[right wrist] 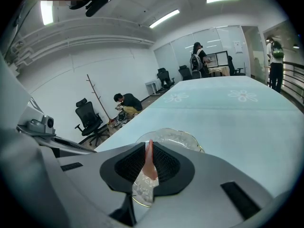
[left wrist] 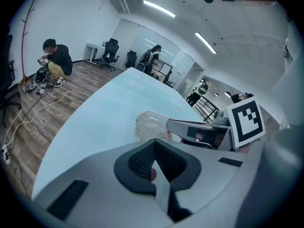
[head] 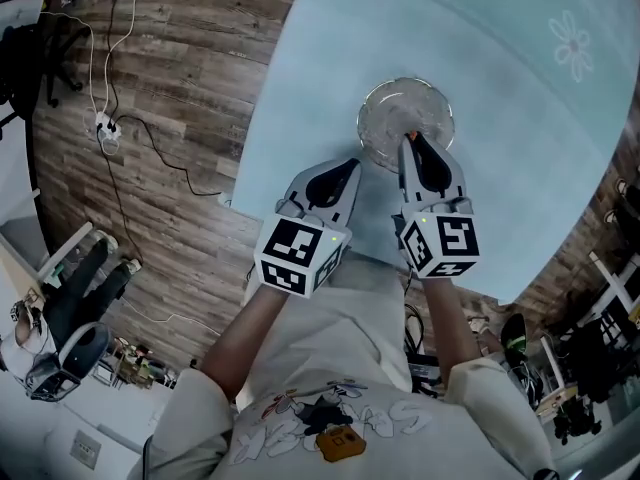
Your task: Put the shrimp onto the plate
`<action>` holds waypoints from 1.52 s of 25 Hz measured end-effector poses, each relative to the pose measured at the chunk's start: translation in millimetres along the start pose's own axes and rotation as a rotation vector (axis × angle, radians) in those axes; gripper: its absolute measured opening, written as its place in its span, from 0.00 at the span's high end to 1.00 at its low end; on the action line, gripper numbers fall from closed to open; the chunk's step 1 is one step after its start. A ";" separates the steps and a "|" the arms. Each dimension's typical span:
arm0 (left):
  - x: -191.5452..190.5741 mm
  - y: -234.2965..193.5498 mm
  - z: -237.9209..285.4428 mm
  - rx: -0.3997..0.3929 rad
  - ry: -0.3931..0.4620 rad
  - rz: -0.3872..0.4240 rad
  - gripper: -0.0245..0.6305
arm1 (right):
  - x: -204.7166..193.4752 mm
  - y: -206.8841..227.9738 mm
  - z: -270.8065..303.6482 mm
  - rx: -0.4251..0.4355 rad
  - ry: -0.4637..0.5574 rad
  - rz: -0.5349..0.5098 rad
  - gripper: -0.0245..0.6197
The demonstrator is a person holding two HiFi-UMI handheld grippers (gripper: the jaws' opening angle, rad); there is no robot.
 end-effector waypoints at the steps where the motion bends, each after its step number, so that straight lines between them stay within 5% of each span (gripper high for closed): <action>1: -0.1 -0.3 2.1 0.001 0.001 -0.004 0.95 | 0.1 0.5 2.2 0.001 -0.001 -0.004 0.86; 14: -10.3 7.1 8.4 0.009 -0.007 -0.024 0.95 | -3.4 6.9 6.1 0.012 0.004 0.007 0.80; 38: 21.0 38.2 -71.6 -0.042 0.041 0.121 0.95 | 24.8 -40.9 -73.2 -0.031 0.078 0.060 0.83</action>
Point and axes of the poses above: the fingertips, and each gripper's own axes: z forward along the fingers, y to its right, x out of its top, the point moved 3 cm from there along -z, backward along the fingers, and after that the axes turned 12 degrees about -y, right-handed, at the moved point
